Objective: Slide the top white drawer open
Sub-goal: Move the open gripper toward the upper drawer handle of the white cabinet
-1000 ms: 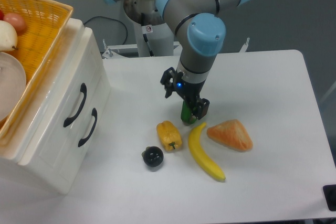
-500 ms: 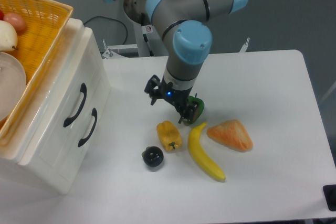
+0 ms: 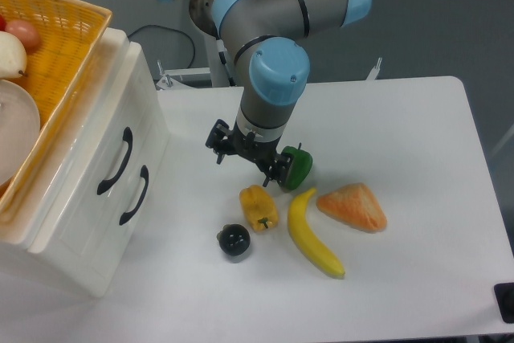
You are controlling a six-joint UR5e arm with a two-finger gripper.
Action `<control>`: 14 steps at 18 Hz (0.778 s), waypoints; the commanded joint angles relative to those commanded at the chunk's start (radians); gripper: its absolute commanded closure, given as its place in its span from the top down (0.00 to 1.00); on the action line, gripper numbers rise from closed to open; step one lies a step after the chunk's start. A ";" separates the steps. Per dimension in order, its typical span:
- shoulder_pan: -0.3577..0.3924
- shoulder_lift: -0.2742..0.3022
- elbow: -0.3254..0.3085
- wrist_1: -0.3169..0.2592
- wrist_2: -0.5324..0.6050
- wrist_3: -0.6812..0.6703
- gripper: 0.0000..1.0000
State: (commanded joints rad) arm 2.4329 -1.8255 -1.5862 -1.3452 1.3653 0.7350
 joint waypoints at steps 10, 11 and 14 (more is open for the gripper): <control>-0.002 0.003 0.032 -0.060 -0.072 -0.100 1.00; -0.002 0.002 0.032 -0.060 -0.072 -0.101 1.00; -0.008 0.002 0.037 -0.057 -0.087 -0.126 1.00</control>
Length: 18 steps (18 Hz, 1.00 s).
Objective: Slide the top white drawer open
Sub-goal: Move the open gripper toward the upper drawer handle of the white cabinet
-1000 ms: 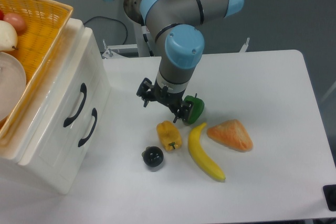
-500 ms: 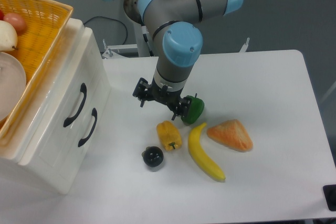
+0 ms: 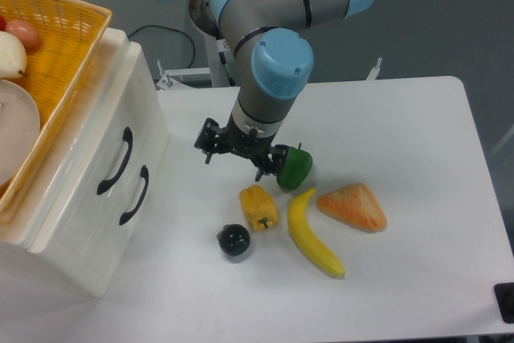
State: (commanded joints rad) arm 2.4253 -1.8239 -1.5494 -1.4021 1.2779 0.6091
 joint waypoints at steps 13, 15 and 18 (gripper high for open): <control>-0.014 0.005 0.002 -0.023 -0.035 -0.078 1.00; -0.025 0.005 0.000 -0.029 -0.035 -0.081 1.00; -0.064 0.002 0.002 -0.028 -0.029 -0.104 1.00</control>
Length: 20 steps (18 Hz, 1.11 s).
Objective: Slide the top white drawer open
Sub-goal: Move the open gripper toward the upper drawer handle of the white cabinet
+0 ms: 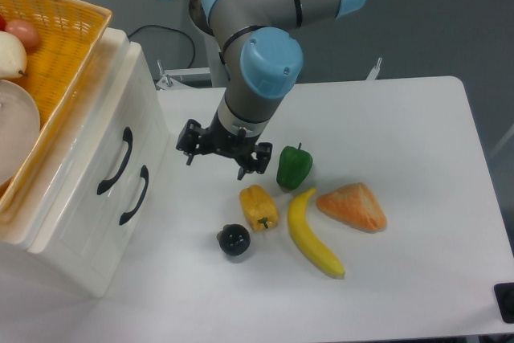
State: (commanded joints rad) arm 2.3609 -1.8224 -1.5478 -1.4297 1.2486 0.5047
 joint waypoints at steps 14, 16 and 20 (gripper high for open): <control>-0.066 0.002 0.017 0.003 -0.002 0.001 1.00; -0.065 0.003 0.018 0.000 0.000 0.001 1.00; -0.060 0.005 0.018 -0.002 0.000 0.001 1.00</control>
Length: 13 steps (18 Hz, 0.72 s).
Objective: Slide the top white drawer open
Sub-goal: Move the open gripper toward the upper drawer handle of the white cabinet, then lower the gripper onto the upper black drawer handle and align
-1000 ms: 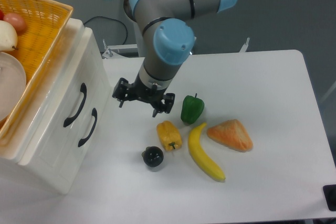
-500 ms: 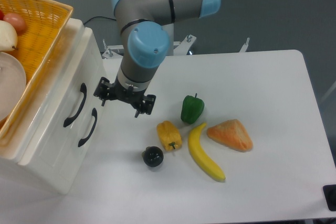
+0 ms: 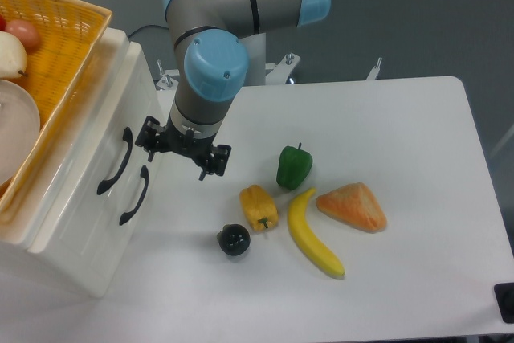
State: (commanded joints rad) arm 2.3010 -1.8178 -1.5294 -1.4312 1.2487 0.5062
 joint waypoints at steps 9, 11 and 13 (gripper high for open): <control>0.002 0.002 0.002 0.002 -0.008 0.002 1.00; 0.003 0.002 0.000 -0.008 -0.008 0.000 1.00; 0.002 0.002 0.000 -0.008 -0.011 -0.002 1.00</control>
State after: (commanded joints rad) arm 2.3025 -1.8162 -1.5294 -1.4389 1.2379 0.5047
